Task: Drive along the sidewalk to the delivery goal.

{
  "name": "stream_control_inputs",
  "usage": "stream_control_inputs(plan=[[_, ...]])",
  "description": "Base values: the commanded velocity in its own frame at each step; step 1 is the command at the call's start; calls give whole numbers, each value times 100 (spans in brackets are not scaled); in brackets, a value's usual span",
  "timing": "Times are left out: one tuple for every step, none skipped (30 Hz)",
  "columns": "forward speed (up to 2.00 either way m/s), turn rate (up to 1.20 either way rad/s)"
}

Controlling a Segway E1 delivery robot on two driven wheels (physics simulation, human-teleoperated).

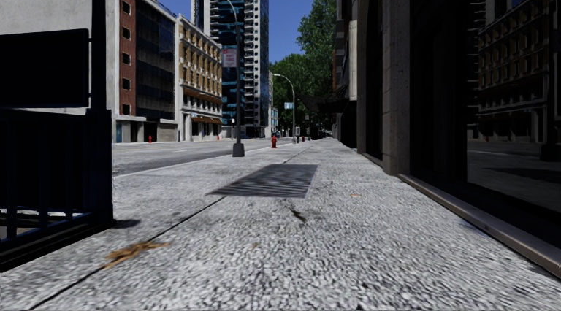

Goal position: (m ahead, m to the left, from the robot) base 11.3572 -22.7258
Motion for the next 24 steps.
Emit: stream_control_inputs(plan=[[200, 0], [200, 0], [200, 0], [200, 0], [200, 0], [200, 0], [200, 0], [200, 0], [200, 0], [200, 0], [200, 0], [200, 0], [200, 0], [200, 0], [200, 0], [200, 0], [200, 0], [200, 0], [200, 0], [200, 0], [200, 0], [200, 0], [200, 0], [200, 0]])
